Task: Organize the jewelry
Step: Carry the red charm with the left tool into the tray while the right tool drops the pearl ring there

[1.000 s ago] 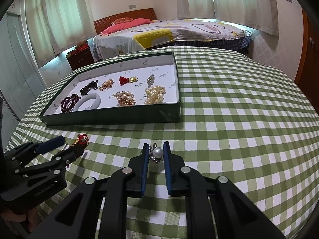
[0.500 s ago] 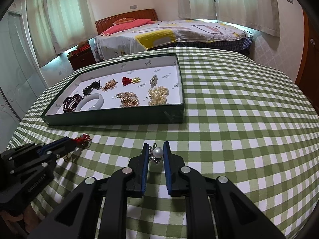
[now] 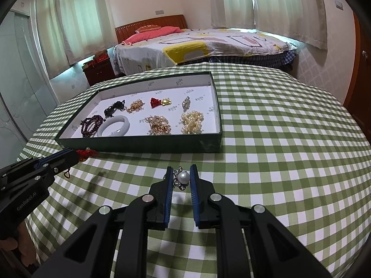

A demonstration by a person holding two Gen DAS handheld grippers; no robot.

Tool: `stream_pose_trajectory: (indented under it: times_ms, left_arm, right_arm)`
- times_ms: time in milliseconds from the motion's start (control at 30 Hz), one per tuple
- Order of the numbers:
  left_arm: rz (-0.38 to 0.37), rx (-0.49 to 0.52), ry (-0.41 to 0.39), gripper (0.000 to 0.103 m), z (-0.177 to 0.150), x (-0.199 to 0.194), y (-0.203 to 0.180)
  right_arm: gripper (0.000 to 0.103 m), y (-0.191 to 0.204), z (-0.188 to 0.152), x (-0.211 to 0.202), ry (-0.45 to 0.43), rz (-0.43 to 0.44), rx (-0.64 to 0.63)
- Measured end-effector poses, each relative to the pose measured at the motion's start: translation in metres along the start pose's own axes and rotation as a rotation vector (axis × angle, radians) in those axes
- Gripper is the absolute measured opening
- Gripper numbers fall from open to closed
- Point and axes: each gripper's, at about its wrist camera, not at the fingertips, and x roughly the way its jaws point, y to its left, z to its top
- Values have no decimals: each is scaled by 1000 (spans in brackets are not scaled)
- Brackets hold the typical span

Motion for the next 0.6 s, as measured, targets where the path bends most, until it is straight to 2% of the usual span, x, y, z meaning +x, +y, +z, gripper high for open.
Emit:
stream_pose_trajectory:
  times_ms: [300, 600]
  left_arm:
    - [1, -13, -53, 9, 13, -19, 7]
    - [2, -32, -115, 9, 39, -32, 20]
  right_arm:
    - [15, 12, 15, -16, -44, 21, -15]
    - [15, 20, 42, -22, -95, 25, -38]
